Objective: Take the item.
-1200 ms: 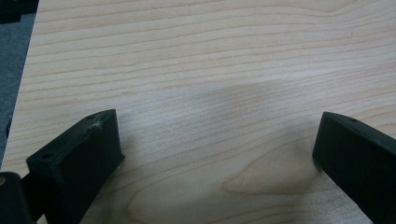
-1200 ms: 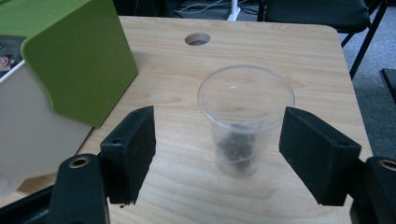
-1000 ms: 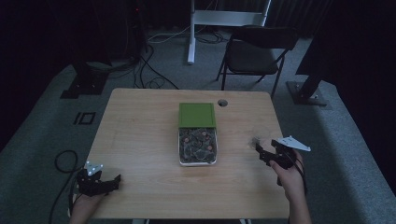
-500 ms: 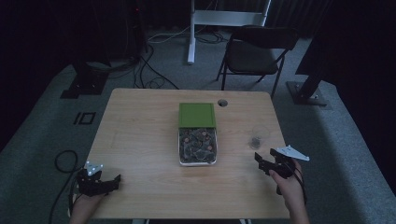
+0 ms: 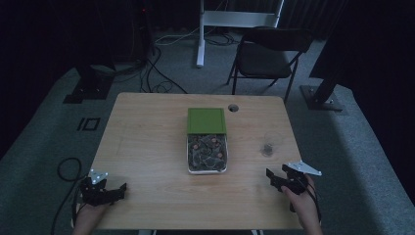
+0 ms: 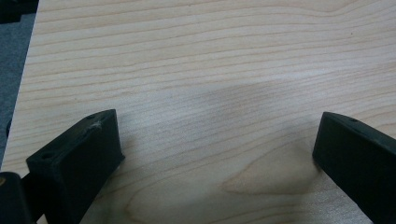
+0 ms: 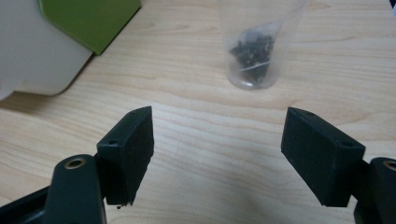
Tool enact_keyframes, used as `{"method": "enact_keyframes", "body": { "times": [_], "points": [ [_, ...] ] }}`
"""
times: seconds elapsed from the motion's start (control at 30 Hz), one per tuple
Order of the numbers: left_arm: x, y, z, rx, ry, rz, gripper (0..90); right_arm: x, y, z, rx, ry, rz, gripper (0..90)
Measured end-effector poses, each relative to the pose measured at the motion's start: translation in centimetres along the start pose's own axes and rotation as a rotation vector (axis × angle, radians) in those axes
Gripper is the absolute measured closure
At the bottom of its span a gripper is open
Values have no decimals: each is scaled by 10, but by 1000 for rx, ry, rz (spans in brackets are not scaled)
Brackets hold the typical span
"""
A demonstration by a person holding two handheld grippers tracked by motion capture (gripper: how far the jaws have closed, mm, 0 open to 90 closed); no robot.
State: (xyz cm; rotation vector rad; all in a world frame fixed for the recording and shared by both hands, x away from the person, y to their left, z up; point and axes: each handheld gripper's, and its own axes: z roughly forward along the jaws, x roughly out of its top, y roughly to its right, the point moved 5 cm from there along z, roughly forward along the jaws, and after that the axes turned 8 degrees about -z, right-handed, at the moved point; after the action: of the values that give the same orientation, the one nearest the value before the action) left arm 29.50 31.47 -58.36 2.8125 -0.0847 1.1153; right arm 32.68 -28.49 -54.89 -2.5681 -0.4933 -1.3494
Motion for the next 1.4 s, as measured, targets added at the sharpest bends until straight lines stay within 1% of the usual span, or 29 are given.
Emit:
{"method": "enact_keyframes", "body": {
  "times": [0.4, 0.5, 0.6, 0.7, 0.8, 1.03, 1.13, 1.27, 1.4],
  "points": [
    [0, 0, 0, 0, 0, 0, 16, -19, 0, 4, -8, -49, -8, 249],
    [0, 0, 0, 0, 0, 0, 17, -24, 0, 5, -4, -67, -19, 208],
    [0, 0, 0, 0, 0, 0, 16, -27, 0, 6, -6, -77, -25, 207],
    [0, 0, 0, 0, 0, 0, 17, -29, 1, 7, -15, -89, -41, 207],
    [0, 0, 0, 0, 0, 0, 17, -30, 0, 8, -11, -97, -42, 208],
    [0, 0, 0, 0, 0, 0, 17, -34, -3, 12, -8, -125, -65, 200],
    [0, 0, 0, 0, 0, 0, 17, -34, -5, 14, -17, -138, -93, 190],
    [0, 0, 0, 0, 0, 0, 16, -34, -7, 15, -30, -150, -120, 180],
    [0, 0, 0, 0, 0, 0, 17, -34, -7, 15, -29, -150, -121, 179]
  ]
}}
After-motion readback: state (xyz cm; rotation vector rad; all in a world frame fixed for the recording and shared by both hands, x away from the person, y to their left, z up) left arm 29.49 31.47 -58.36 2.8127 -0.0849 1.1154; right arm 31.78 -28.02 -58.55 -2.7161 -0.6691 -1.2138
